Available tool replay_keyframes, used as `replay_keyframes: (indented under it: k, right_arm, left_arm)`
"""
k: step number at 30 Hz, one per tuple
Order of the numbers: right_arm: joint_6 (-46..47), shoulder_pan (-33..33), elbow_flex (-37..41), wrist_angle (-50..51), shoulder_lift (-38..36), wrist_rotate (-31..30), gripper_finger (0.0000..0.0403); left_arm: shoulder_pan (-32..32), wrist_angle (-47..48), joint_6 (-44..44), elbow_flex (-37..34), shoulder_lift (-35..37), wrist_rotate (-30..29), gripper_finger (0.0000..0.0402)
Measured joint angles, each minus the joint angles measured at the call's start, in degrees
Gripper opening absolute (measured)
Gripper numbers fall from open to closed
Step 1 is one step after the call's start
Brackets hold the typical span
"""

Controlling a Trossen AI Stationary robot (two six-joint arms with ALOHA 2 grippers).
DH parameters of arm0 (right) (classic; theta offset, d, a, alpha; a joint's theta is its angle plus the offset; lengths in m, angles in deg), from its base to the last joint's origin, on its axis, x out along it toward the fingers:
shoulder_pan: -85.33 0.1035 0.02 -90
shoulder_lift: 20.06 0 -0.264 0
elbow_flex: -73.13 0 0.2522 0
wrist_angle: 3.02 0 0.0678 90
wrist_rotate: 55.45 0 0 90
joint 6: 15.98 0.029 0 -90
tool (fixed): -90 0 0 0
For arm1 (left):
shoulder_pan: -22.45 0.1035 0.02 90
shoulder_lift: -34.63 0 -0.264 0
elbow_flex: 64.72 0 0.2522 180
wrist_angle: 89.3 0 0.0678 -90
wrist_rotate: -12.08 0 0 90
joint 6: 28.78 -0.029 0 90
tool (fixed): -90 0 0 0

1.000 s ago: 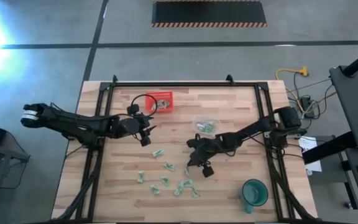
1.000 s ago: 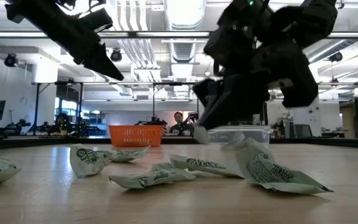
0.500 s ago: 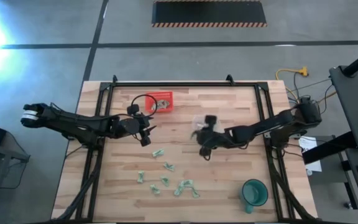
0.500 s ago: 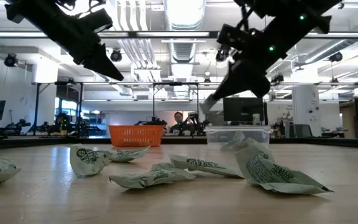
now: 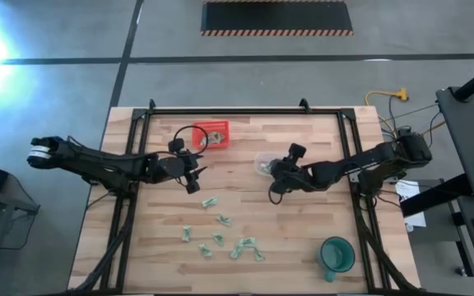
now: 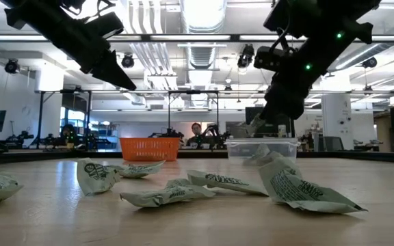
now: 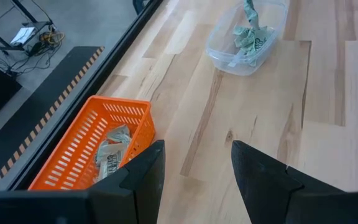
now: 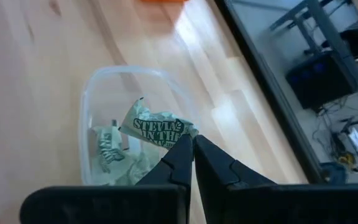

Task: Pick and place items into bin
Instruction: Put the green stevia packet into the transparent bin, then put the green stevia packet into the orange bin

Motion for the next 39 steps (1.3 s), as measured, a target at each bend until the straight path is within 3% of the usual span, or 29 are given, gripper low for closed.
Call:
replay_keyframes:
  k: [9,18,25,32,39]
  right_arm:
    - [2.6,-1.2,0.0,1.8,0.4,0.3,0.0016]
    - [4.7,-1.6,0.1,5.1,0.4,1.2,0.0104]
    - [3.9,-1.5,0.1,5.1,-0.2,1.2,0.0153]
    - [1.0,0.2,0.0,5.0,-3.6,1.2,0.0156]
    - [-0.7,3.2,0.0,5.0,-7.5,1.2,0.0141]
  left_arm:
    - [0.0,-1.3,-0.4,-1.0,0.0,0.0,0.0169]
    - [0.0,-1.2,0.1,-1.1,0.0,0.6,0.0169]
    - [0.0,-1.2,2.1,-1.7,0.0,10.1,0.0169]
    - [-0.2,-1.3,6.6,-3.6,-0.5,17.7,0.0169]
    - [-2.3,-5.0,8.9,-5.7,-6.3,19.5,0.0169]
